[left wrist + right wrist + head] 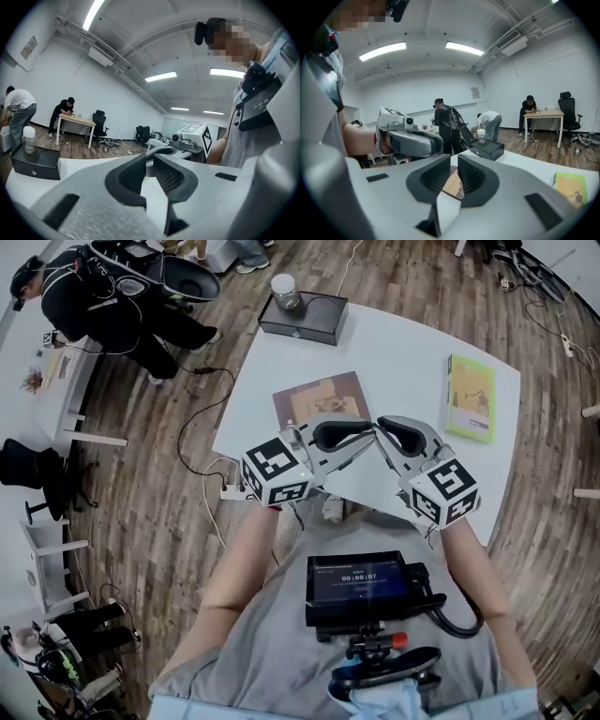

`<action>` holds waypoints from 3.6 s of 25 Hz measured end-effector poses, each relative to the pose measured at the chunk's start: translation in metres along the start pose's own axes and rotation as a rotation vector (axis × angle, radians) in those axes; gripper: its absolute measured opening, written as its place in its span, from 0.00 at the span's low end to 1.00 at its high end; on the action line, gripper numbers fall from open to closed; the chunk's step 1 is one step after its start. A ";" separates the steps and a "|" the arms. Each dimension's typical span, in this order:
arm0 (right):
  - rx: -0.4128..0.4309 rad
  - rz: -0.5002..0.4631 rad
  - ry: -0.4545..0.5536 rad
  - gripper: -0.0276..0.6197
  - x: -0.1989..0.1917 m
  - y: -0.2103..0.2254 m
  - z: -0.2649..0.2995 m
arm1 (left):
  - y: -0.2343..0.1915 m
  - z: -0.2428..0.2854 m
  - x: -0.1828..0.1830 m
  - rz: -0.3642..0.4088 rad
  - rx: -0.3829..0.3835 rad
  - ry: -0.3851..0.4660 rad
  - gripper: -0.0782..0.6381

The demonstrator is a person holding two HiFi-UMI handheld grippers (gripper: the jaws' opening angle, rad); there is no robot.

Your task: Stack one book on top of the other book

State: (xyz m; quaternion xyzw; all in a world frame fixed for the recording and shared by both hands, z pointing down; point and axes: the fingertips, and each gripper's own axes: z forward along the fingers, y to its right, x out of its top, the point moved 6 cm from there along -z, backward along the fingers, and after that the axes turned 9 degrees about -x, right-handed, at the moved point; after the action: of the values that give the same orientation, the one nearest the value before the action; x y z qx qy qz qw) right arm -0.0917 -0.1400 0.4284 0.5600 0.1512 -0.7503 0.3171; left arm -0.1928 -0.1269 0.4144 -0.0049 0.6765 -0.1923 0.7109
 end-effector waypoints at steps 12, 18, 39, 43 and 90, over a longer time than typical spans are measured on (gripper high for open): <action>-0.099 0.035 -0.104 0.09 -0.048 -0.009 0.035 | -0.084 -0.049 -0.032 -0.025 -0.012 -0.173 0.26; -0.068 0.046 -0.197 0.10 -0.079 -0.019 0.052 | -0.121 -0.054 -0.068 -0.056 0.004 -0.341 0.32; -0.139 0.301 -0.395 0.26 -0.149 -0.055 0.105 | -0.210 -0.062 -0.121 -0.101 0.009 -0.674 0.40; -0.167 0.411 -0.401 0.27 -0.158 -0.057 0.113 | -0.221 -0.063 -0.131 -0.115 -0.006 -0.716 0.41; -0.252 0.405 -0.557 0.28 -0.200 0.043 0.075 | -0.101 -0.061 -0.226 -0.543 0.142 -0.660 0.45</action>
State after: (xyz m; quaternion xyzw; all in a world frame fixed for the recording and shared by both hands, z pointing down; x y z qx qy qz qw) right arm -0.0848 -0.1546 0.6460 0.3092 0.0366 -0.7716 0.5547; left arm -0.2809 -0.1415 0.6535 -0.1950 0.3721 -0.4063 0.8115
